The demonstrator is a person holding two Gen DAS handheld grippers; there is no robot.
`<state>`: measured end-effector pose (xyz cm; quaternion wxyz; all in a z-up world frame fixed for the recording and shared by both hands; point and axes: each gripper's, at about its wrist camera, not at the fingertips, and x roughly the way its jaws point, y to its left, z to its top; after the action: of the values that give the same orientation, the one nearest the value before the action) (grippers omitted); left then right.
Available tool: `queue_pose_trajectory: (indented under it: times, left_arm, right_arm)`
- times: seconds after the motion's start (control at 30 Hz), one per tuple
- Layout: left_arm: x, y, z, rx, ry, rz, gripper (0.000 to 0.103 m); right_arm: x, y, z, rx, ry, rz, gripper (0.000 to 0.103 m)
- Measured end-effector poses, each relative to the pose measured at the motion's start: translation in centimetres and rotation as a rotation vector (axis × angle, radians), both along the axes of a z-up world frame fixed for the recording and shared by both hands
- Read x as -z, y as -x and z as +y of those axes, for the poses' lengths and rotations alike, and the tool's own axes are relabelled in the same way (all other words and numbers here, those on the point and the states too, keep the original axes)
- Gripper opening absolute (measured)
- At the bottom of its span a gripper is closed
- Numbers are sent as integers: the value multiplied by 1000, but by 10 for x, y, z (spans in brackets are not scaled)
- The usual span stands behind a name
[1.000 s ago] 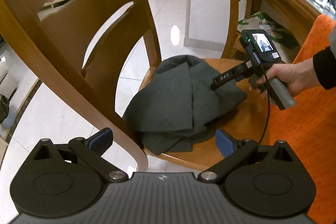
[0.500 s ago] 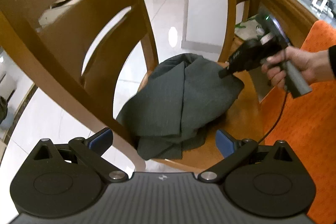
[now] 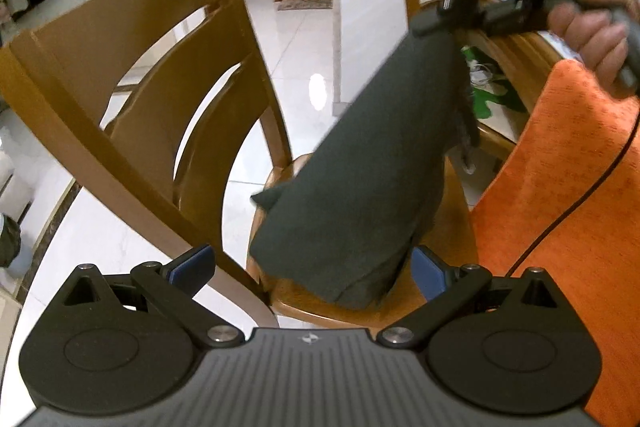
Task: Fold clothes
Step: 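Grasp the dark grey garment's waistband with the right gripper and lift it, then carry the lifted garment with the right gripper onto the orange table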
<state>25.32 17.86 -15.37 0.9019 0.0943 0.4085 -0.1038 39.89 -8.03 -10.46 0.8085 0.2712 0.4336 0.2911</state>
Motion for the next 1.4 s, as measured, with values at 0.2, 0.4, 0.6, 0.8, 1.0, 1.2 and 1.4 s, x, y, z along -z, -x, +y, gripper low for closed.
queue_pose_trajectory:
  times: [0.2, 0.4, 0.6, 0.8, 1.0, 1.2, 1.4]
  left_arm:
    - [-33, 2, -16, 119, 52, -24, 102]
    - [-91, 21, -42, 269, 203, -66, 102]
    - [-133, 58, -81, 368, 375, -93, 103]
    - [-144, 95, -127, 323, 524, -61, 103]
    - [-153, 153, -184, 467, 764, 10, 103]
    - [-155, 212, -252, 560, 1013, 174, 103]
    - [-158, 255, -301, 624, 1094, 265, 102]
  right_arm:
    - [-108, 50, -31, 39, -83, -101, 5]
    - [-214, 115, -90, 138, -152, -212, 5]
    - [-288, 185, -150, 210, -168, -325, 5]
    - [-329, 278, -211, 233, -167, -426, 6]
    - [-354, 374, -289, 265, -169, -482, 6]
    - [-365, 458, -350, 329, -159, -475, 6]
    - [-367, 493, -393, 397, -81, -402, 6]
